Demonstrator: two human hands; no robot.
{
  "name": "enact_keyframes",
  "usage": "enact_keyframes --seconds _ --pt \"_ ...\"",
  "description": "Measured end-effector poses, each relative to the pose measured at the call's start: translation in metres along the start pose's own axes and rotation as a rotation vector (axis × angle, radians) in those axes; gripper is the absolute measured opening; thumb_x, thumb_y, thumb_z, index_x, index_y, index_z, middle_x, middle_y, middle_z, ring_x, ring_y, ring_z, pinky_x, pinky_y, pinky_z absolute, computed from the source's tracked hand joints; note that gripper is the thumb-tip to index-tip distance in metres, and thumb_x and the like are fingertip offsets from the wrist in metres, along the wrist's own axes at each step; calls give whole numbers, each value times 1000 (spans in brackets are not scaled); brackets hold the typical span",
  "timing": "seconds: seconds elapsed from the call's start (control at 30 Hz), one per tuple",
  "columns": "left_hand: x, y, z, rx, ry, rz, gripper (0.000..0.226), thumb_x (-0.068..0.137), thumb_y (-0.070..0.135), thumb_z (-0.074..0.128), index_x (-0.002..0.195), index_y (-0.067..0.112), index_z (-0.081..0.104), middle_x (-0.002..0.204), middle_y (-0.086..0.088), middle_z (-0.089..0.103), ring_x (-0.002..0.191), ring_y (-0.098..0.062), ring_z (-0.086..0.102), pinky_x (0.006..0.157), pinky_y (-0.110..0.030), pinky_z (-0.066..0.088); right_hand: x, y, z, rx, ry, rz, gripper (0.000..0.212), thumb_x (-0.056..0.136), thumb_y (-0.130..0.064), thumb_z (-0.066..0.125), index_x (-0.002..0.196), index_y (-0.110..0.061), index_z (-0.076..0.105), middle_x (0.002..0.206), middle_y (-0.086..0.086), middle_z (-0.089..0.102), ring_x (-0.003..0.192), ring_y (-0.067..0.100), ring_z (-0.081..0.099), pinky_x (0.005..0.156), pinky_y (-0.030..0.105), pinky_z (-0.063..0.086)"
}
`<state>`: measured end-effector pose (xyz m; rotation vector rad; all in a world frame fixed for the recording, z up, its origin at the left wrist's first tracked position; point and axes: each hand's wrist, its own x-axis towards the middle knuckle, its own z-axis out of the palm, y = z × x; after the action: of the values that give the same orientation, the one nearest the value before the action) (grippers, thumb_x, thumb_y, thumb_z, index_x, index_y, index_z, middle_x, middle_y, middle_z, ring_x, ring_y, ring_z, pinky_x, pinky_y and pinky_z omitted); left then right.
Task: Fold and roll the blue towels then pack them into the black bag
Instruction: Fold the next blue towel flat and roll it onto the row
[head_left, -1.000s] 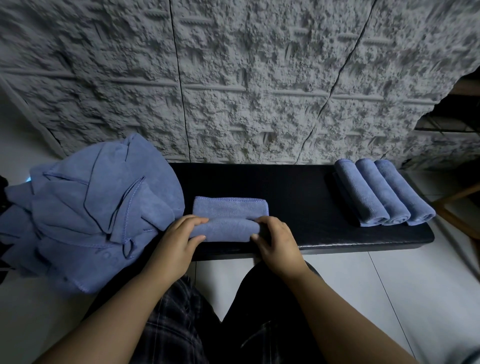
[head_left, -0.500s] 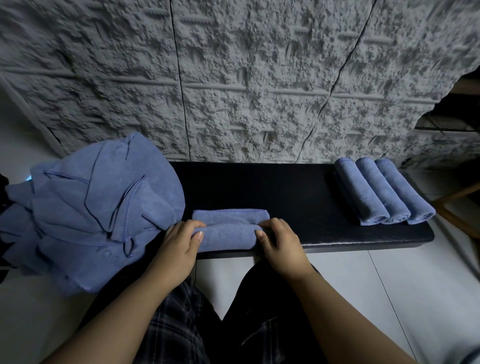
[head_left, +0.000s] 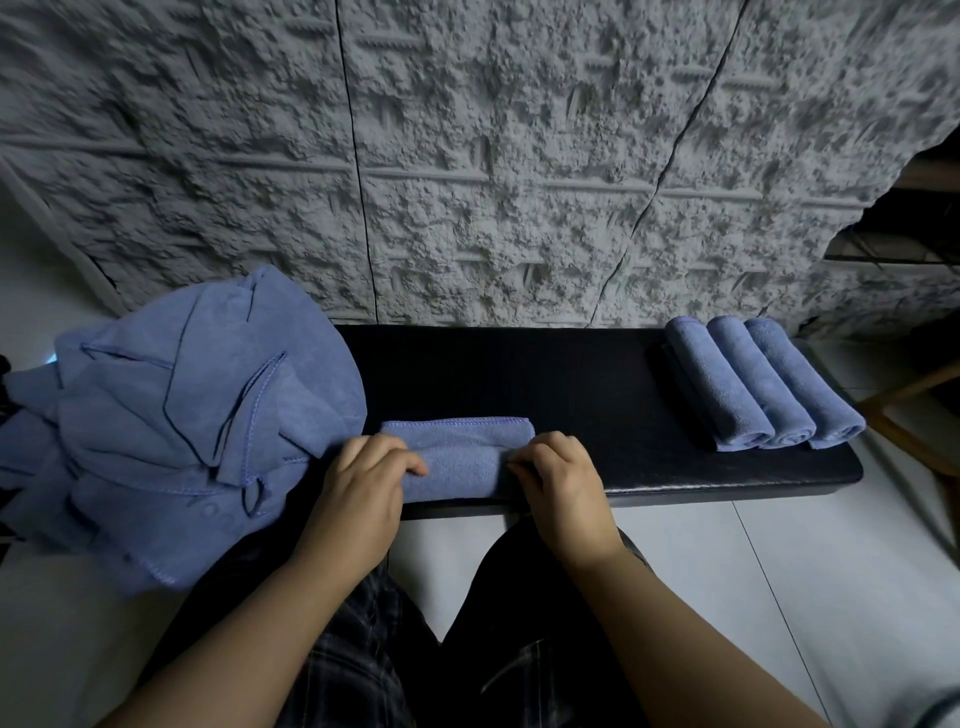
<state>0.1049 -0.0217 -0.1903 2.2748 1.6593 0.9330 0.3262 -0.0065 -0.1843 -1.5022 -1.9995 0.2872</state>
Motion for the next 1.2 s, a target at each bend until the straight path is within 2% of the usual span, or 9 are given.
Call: enact_keyframes --seconds 0.2,0.3,0.4,0.67,0.77,0.9,1.0,1.1,1.2 --pt "-2 0 -1 66 -83 -72 31 80 31 51 110 23 56 110 11 50 104 -14 43 89 -32 42 1 5 -1 33 -102 12 31 79 -19 74 107 -11 66 107 -1 58 99 11 45 87 6 31" --pt "0 -1 2 153 -141 -72 57 65 20 81 115 22 53 113 9 48 106 -16 42 84 -39 47 2 6 1 17 -187 9 48 75 -17 77 120 -12 60 119 -1 55 112 9 37 93 13 32" --pt "9 -2 2 170 -188 -86 66 55 13 87 114 19 58 109 5 54 102 -16 45 81 -37 50 7 4 0 18 -240 48 48 79 -13 71 125 -13 56 125 0 54 119 14 42 96 12 29" --pt "21 -11 -11 -23 -289 -101 50 86 19 65 132 28 47 123 7 54 112 -15 45 96 -24 34 24 9 -15 96 -389 136 35 90 -26 61 123 -19 55 112 -4 60 104 13 50 87 21 39" --pt "21 -9 -12 -25 -318 -110 43 91 23 56 133 31 47 124 6 54 113 -15 45 97 -26 35 24 9 -14 161 -397 211 24 93 -26 53 117 -23 51 104 -3 58 100 18 52 86 35 45" --pt "37 -5 -7 118 -225 -101 29 93 19 53 121 24 60 113 3 59 107 -22 52 88 -34 42 36 1 -6 11 -387 325 22 98 -33 40 117 -24 48 111 0 59 106 21 49 89 37 34" --pt "53 -3 -2 116 -287 -55 36 91 7 49 124 18 58 128 2 53 118 -22 48 96 -33 39 46 -5 -1 -120 -334 387 29 99 -35 39 120 -21 54 118 4 54 112 25 43 90 37 32" --pt "64 3 3 60 -447 -23 68 82 -9 43 141 24 38 147 4 38 136 -16 33 111 -26 18 53 -11 2 -106 -203 284 27 95 -16 47 116 -7 61 118 13 54 110 32 48 92 37 40" --pt "66 2 6 107 -496 11 63 87 5 26 145 30 27 153 12 23 142 -7 17 111 -22 3 56 -19 13 -125 -261 92 33 87 -3 48 117 -2 62 116 16 62 110 34 56 103 35 35"
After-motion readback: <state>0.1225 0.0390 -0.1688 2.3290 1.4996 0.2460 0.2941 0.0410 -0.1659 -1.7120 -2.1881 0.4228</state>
